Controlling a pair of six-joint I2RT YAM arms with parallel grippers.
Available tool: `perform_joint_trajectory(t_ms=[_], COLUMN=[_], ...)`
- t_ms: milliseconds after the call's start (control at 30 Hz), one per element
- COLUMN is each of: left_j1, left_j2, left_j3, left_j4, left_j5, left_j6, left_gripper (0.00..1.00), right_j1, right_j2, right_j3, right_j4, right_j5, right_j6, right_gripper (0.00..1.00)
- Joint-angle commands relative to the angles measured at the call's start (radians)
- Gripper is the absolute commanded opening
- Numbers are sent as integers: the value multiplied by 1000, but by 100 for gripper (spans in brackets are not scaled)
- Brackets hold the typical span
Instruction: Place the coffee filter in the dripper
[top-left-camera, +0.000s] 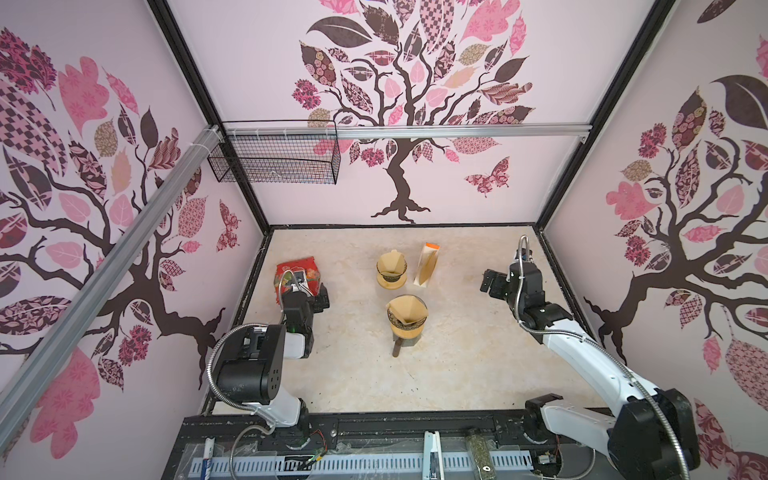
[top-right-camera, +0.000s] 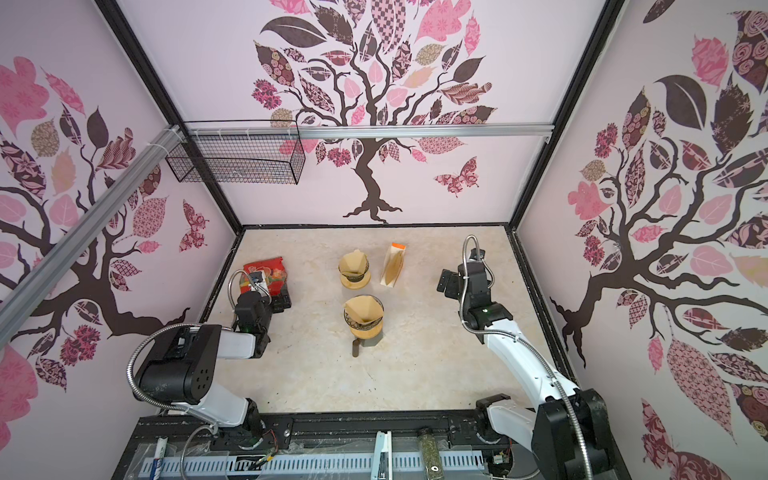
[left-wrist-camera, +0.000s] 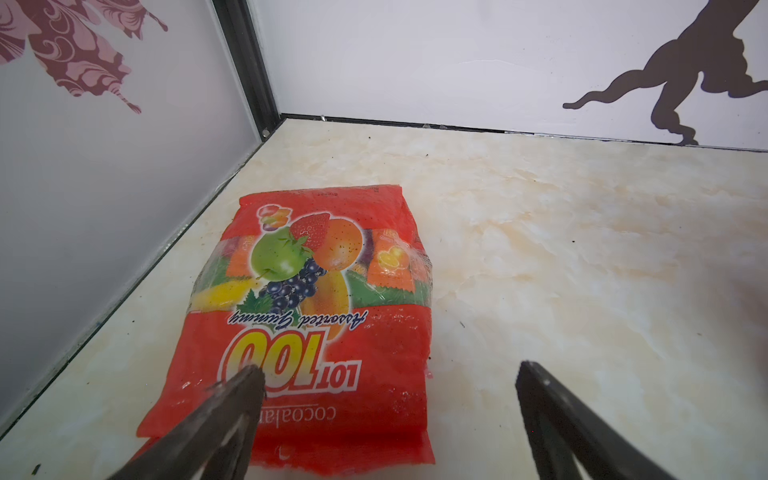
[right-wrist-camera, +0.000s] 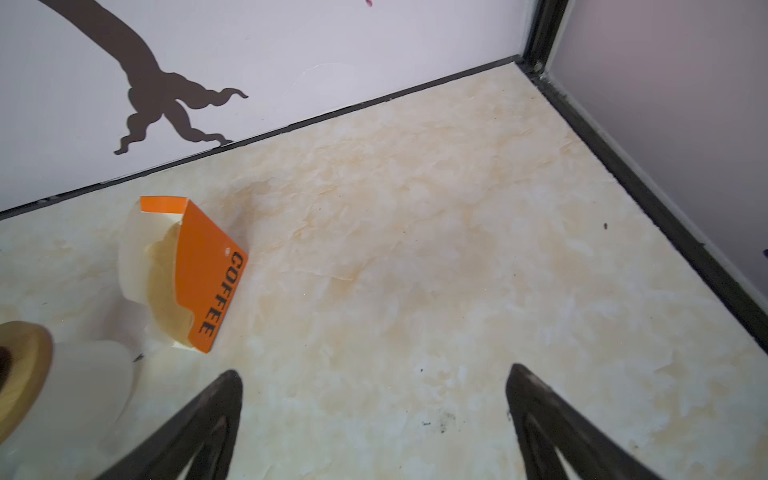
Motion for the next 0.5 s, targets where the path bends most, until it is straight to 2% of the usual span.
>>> perform_joint_trajectory(t_ms=[0,133,200,367,467], left_j1=[2,2,2,1,1], left_j2=[-5,-5,-6,-4,-5], left_j3=[-9,-9,-9,-9,-9], left_j4=[36,37,36,40,34], left_j5=[-10,-9,-10,-9,-10], left_j6=[11,11,11,11,11], left_gripper=[97,97,97,97,97], right_j1=[-47,-129,-132,-138,-150], right_j2=[27,50,78,167,197], right_j3=[-77,-210,-287,-331,-344], right_j4=[292,493,657,809,840], right_j5=[113,28,-49,-124,-151], right_j6=[-105,-152,-249,-276,-293], right_gripper=[100,100,100,100,100])
